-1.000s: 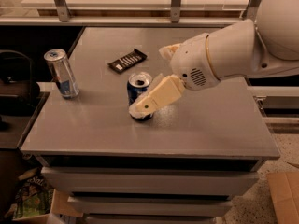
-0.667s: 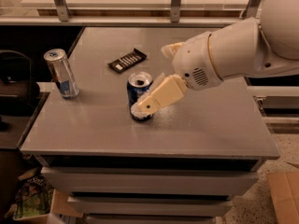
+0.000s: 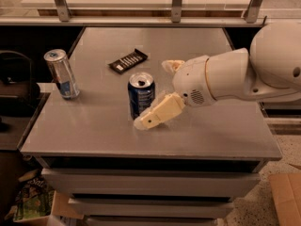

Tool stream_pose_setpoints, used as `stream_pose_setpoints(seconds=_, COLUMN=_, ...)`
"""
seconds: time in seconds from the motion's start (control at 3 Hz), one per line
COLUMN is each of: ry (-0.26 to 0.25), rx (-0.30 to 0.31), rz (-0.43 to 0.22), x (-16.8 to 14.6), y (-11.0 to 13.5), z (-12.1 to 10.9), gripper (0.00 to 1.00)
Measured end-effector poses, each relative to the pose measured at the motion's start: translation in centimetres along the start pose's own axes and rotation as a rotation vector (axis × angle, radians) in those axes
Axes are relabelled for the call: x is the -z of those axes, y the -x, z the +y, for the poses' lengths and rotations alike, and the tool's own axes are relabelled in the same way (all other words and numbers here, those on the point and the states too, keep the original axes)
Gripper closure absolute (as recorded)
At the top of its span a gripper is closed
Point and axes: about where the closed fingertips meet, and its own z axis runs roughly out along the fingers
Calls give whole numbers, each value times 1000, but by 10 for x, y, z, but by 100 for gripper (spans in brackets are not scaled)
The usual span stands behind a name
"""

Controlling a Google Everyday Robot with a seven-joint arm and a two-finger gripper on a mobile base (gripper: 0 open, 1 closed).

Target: Pick pepsi can

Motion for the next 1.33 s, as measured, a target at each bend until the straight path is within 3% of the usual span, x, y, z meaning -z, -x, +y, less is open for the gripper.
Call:
stream_pose_setpoints(seconds=0.33, ry=0, rx=-13, rz=-44, x=-16, y=-13, z=-5, gripper=0)
stream_pose_setpoints(seconds=0.67, ry=-4, rx=-26, rz=-90, x=-30, y=-19, z=-15, gripper=15)
stream_pose_setpoints(seconds=1.33, ry=4, rx=-31, rz=-145, x=-48, y=-10, z=-29, gripper=62)
